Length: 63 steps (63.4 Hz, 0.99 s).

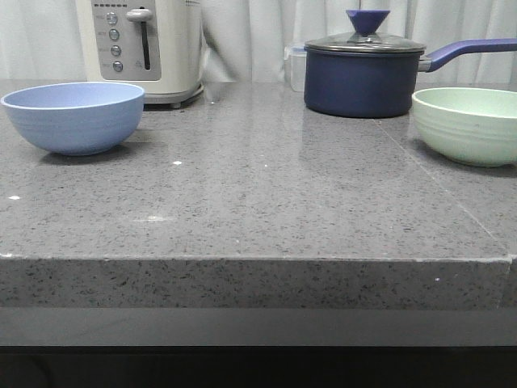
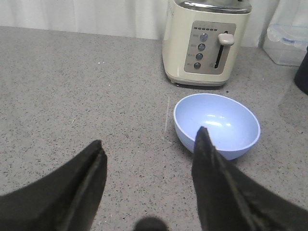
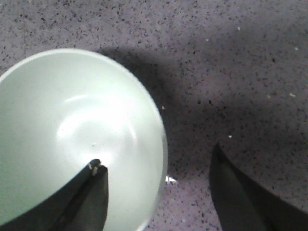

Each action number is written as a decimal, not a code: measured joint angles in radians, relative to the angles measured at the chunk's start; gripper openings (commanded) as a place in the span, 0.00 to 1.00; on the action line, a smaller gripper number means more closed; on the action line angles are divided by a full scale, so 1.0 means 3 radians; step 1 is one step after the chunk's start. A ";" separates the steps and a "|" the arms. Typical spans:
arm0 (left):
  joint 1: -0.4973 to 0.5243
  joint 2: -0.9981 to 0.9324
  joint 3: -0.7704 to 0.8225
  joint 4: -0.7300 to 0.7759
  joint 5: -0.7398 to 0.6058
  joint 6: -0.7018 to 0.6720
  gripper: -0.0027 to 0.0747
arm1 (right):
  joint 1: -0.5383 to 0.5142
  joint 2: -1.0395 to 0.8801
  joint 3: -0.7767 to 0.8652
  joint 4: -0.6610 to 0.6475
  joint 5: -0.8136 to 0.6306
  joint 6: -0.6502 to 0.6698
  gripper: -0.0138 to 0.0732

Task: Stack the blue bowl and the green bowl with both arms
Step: 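Grasp the rim of the pale green bowl with the right gripper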

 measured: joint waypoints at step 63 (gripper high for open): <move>0.0000 0.0000 0.0000 0.0000 0.0062 0.0000 0.53 | 0.0014 0.0446 -0.0417 0.0325 0.0240 -0.0284 0.09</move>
